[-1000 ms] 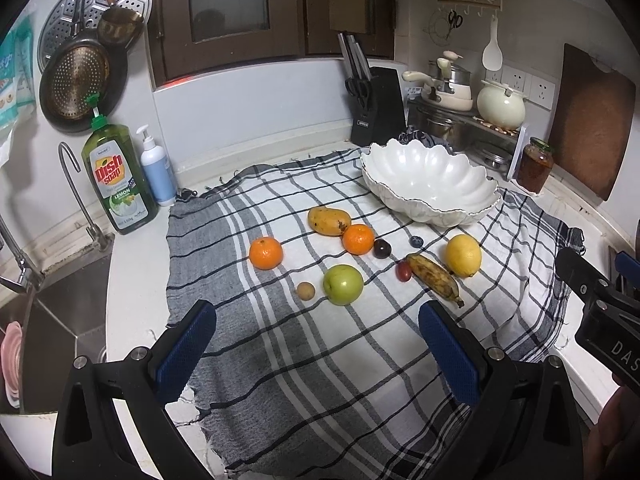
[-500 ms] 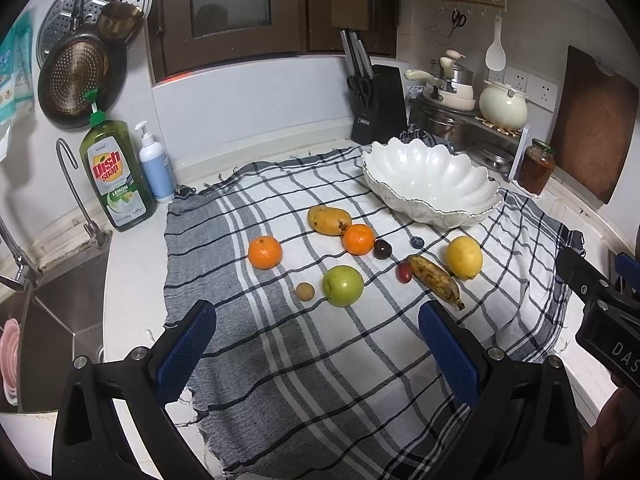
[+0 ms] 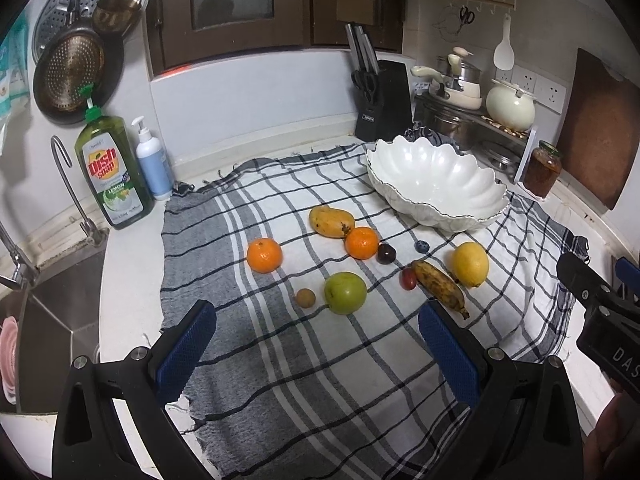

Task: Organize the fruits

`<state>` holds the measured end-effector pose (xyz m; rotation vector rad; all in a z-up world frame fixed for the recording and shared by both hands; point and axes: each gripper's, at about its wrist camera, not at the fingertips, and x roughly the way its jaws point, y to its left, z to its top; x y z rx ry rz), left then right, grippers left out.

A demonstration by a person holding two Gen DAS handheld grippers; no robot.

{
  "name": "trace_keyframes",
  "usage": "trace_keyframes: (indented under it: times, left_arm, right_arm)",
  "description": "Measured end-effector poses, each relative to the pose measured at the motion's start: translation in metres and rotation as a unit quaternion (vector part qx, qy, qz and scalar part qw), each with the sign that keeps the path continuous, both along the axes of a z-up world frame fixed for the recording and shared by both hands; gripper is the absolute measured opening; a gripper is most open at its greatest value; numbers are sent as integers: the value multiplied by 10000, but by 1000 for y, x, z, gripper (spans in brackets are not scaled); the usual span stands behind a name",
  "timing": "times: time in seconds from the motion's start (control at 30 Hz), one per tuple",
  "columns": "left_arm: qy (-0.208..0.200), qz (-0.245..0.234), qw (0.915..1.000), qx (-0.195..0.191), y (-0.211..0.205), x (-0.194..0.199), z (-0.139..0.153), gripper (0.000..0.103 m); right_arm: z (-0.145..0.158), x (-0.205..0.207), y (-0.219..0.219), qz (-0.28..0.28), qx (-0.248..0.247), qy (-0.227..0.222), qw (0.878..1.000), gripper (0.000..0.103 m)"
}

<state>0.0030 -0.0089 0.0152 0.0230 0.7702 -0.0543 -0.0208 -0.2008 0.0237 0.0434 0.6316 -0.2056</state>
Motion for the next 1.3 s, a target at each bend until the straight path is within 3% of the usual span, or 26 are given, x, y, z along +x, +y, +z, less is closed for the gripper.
trace_keyframes:
  times: [0.7, 1.3]
  left_arm:
    - [209, -67, 9997, 60, -12, 28, -4, 103]
    - [575, -338, 9976, -194, -9, 60, -45, 103]
  right_arm:
    - [-5, 30, -13, -3, 67, 181, 9998, 103]
    - [-41, 59, -6, 68, 195, 440, 9988, 103]
